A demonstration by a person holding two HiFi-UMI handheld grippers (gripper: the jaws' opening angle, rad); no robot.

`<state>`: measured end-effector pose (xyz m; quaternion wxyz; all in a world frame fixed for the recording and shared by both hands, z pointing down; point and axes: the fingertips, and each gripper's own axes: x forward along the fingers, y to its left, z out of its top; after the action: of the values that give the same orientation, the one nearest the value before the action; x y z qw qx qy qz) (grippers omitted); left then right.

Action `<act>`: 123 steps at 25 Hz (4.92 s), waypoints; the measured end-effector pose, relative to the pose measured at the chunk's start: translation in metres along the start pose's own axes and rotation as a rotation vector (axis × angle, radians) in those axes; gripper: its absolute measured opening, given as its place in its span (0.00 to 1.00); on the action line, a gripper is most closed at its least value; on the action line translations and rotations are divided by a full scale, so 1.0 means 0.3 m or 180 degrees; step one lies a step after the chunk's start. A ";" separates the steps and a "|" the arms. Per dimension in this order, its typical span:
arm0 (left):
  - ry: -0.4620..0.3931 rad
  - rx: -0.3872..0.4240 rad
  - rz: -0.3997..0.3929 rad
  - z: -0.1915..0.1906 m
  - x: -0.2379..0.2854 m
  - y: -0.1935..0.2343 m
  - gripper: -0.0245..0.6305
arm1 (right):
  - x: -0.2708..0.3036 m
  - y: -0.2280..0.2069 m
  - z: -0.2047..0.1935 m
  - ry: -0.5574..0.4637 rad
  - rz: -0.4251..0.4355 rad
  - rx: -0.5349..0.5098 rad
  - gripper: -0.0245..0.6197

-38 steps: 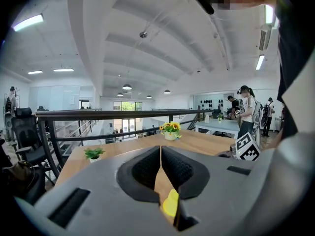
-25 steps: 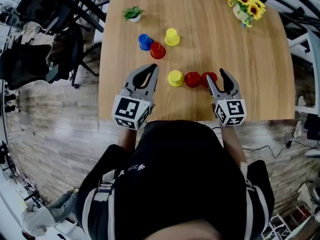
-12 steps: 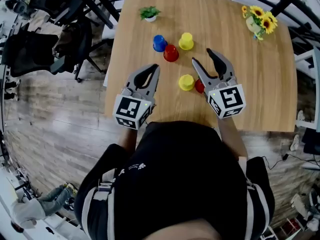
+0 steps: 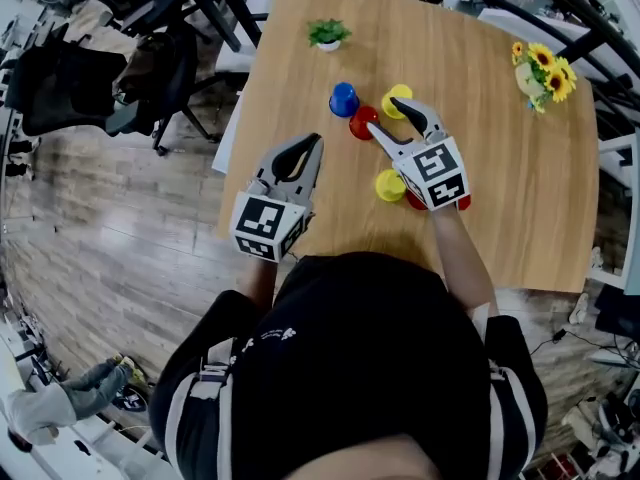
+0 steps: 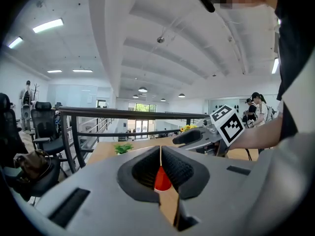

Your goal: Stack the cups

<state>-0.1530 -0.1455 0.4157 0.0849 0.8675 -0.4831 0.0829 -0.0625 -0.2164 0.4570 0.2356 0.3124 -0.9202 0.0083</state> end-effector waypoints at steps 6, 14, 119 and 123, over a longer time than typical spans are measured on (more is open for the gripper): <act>0.0080 -0.0151 0.0139 -0.044 -0.001 0.085 0.06 | 0.142 0.016 -0.131 0.0500 0.0368 -0.0055 0.42; 0.0120 -0.0270 0.0228 -0.063 0.020 0.136 0.06 | 0.241 0.012 -0.265 0.0873 0.0522 -0.0021 0.43; 0.0441 -0.0176 0.0161 -0.061 0.253 -0.088 0.06 | -0.122 -0.362 -0.198 -0.0329 0.0482 -0.0337 0.38; 0.0440 -0.0136 0.0102 -0.068 0.295 -0.098 0.06 | -0.054 -0.323 -0.222 -0.0386 0.0768 -0.0298 0.38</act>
<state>-0.0834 -0.1985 0.4536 0.1353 0.8498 -0.4916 0.1336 0.0333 -0.2743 0.4964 0.1911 0.1880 -0.9631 -0.0252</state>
